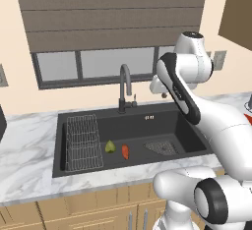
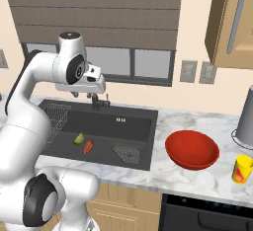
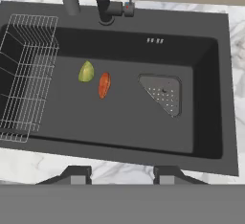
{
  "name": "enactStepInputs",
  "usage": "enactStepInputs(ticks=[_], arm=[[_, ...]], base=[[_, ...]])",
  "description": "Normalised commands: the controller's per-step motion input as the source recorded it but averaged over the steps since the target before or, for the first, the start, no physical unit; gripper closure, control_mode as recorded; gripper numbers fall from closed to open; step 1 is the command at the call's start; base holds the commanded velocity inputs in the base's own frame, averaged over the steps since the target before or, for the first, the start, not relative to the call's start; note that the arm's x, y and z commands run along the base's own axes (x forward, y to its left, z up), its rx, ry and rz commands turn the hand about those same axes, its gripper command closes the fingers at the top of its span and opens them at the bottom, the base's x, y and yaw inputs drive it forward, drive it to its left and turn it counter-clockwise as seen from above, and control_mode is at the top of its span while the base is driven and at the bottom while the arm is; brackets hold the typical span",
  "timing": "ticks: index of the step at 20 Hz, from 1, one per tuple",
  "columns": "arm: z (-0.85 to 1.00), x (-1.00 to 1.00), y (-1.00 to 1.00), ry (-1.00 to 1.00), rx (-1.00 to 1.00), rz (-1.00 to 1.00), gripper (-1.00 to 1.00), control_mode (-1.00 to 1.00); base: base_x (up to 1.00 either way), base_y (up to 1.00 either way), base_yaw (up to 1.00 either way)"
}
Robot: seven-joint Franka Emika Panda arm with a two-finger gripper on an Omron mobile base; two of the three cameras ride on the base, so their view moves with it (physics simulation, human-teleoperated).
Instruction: Remove the sweet potato and lemon wedge from the sink. Then move the bowl and cup from the counter to the sink for washing.
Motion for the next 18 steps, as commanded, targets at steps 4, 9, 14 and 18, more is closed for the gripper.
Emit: enactStepInputs(ticks=[4,9,14,18], arm=[[0.0,-0.02,0.0,0.0,0.0,0.0,-1.0,-1.0],[0.0,-0.08,0.0,0.0,0.0,0.0,-1.0,-1.0],[-0.04,-0.09,-0.03,0.0,0.0,0.0,-1.0,-1.0],[-0.06,-0.09,-0.01,-0.03,0.03,0.01,-1.0,-1.0]], base=[[0.0,0.0,0.0],[0.0,0.0,0.0],[0.0,0.0,0.0],[0.0,0.0,0.0]])
